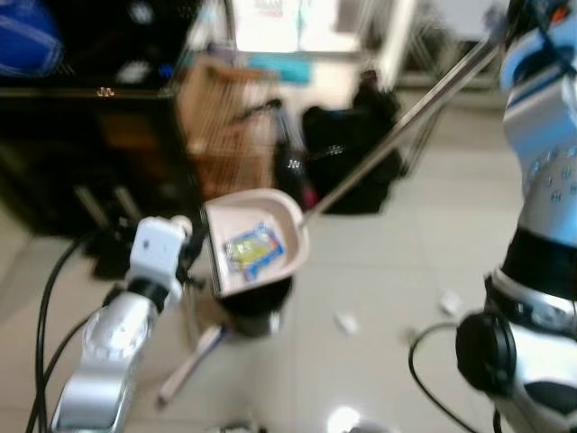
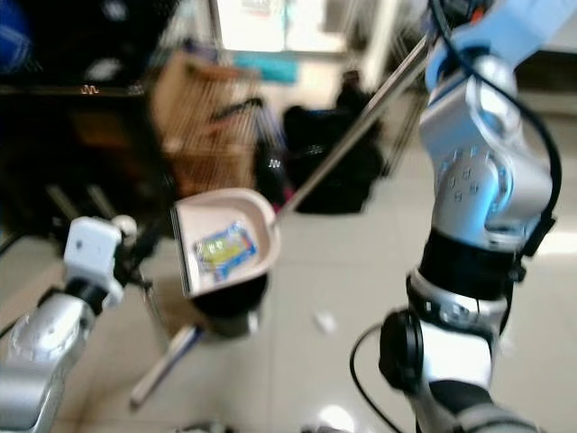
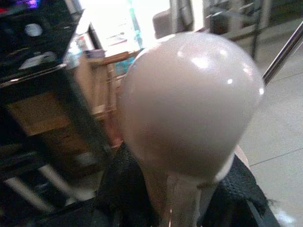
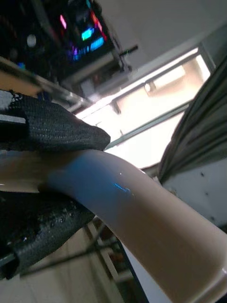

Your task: Sweep floor

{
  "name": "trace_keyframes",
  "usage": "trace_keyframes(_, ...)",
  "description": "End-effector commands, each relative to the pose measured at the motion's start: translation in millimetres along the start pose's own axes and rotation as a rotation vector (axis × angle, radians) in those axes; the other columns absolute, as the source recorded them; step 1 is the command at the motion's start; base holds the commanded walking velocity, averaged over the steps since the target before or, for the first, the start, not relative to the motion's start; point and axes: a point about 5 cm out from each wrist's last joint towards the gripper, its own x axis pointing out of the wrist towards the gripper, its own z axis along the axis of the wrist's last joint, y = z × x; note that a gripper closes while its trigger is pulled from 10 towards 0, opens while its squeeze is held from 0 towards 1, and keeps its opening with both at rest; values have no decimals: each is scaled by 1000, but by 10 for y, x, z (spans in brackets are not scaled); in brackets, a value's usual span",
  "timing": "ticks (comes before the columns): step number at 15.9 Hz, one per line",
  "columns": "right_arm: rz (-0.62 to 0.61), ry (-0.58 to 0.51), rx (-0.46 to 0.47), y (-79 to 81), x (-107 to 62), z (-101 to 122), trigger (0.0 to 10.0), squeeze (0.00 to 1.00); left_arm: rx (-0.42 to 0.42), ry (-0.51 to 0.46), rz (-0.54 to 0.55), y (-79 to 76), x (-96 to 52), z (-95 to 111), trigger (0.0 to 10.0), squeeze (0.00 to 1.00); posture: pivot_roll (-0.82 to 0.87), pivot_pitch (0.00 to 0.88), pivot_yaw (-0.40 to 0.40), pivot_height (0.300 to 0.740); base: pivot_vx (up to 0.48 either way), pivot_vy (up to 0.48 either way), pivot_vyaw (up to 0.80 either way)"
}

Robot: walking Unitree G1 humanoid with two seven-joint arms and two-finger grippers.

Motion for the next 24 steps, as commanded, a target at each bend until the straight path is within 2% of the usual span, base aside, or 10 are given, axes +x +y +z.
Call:
trace_keyframes(1,-23,-64,28,-72,-12,117,10000,0,21,-28,-7,-1,10,45,10000,0,28,60,20,740,390,0,0)
trace_keyframes(6,-35,-77,12,-101,-45,86,10000,0,24,-28,-18,-1,23,37,10000,0,25,60,25,740,382,0,0)
trace_keyframes(8,-37,-82,4,-113,-50,70,10000,0,29,3,-30,-38,26,-29,10000,0,22,60,25,740,0,0,0)
trace_keyframes(10,-25,-104,-15,-112,-64,57,10000,0,28,-17,-44,-78,42,-29,10000,0,15,62,23,740,0,0,0)
trace_keyframes(18,12,-236,-93,-77,-121,-12,10000,0,31,5,-60,-90,82,-84,10000,0,10,73,18,740,0,0,0)
trace_keyframes(21,53,-324,-136,5,-145,-13,10000,0,29,17,-60,-93,83,-116,10000,0,12,73,16,740,0,0,0)
trace_keyframes(24,132,-369,-164,143,-185,-84,10000,0,34,66,-55,-85,20,-225,10000,0,10,75,12,740,0,0,0)
